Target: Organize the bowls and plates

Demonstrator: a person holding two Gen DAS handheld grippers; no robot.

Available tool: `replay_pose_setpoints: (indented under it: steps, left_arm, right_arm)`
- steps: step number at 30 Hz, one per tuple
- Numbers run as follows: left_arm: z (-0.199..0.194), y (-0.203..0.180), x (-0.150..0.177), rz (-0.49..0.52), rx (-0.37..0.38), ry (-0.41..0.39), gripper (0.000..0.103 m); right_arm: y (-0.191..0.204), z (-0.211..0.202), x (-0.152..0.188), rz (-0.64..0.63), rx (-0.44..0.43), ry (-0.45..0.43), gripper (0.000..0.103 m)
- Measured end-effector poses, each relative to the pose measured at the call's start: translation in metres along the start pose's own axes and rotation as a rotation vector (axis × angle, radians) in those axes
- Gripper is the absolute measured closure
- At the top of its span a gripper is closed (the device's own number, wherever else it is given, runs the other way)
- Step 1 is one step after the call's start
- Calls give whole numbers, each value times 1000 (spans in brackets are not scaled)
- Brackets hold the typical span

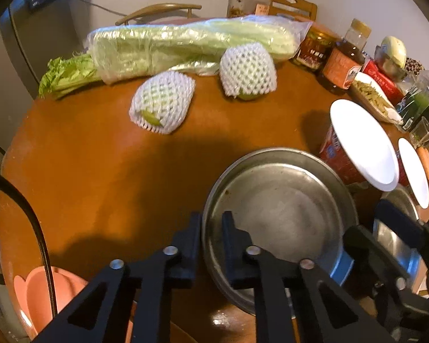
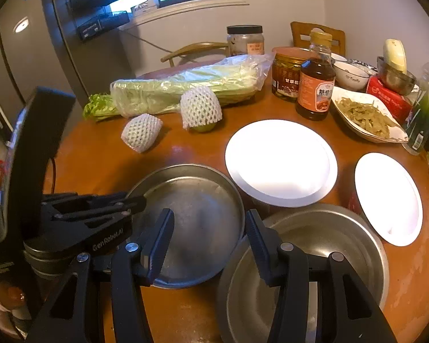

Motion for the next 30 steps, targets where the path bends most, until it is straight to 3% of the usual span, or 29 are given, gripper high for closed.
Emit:
replay_pose_setpoints:
  steps: [9, 22, 25, 30]
  left_arm:
    - [-1, 23, 4, -33, -48, -1, 93]
    - [-3, 54, 8, -131, -44, -7, 93]
    - [-3, 52, 7, -133, -29, -10, 93]
    - [-5, 50, 9, -134, -27, -11, 93]
  right_arm:
    - [7, 15, 0, -34, 10, 35, 49]
    - [30, 48, 0, -142, 39, 107, 50]
    - [33, 56, 5, -150, 25, 142, 61]
    - [31, 52, 4, -128, -1, 126, 67]
Point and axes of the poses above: each gripper's, at about its wrist camera, not at the fingertips, and z roughly the way its jaws point, y to its left, x to its underside, the point moved 6 cm from there along z, roughly the way its jaws point, and after that the axes turned 11 degrees about z, right-handed, at the moved point
